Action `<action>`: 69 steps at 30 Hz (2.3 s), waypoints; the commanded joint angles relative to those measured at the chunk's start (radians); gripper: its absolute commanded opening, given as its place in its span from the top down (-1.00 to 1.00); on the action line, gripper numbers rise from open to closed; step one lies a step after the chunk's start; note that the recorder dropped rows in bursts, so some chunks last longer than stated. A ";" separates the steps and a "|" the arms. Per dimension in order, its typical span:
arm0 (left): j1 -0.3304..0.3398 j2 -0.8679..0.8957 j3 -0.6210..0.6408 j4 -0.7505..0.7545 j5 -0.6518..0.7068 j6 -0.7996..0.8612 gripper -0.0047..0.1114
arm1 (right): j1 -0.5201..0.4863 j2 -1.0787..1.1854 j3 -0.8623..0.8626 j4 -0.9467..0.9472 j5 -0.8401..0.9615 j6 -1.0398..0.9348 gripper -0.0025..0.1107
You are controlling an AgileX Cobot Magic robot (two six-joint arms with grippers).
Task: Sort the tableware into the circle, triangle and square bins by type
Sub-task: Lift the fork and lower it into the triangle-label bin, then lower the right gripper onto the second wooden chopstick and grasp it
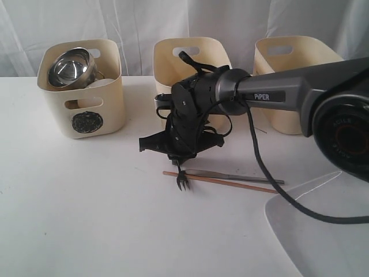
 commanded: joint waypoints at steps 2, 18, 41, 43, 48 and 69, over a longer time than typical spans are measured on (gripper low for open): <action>0.002 -0.005 0.005 -0.003 0.000 -0.002 0.92 | 0.023 -0.052 0.021 0.028 0.031 -0.088 0.96; 0.002 -0.005 0.005 -0.003 0.000 -0.002 0.92 | 0.018 -0.464 0.413 0.026 -0.362 -0.226 0.96; 0.002 -0.005 0.005 -0.003 0.000 -0.002 0.92 | -0.173 -0.405 0.251 0.011 -0.799 -0.322 0.96; 0.002 -0.005 0.005 -0.003 0.000 -0.002 0.92 | -0.178 -0.367 0.214 0.011 -0.796 -0.323 0.96; 0.002 -0.005 0.005 -0.003 0.000 -0.004 0.92 | -0.191 -0.262 0.126 0.036 -0.789 -0.370 0.96; 0.002 -0.005 0.005 -0.003 0.000 -0.002 0.92 | -0.202 -0.158 -0.033 0.027 -0.442 -0.623 0.54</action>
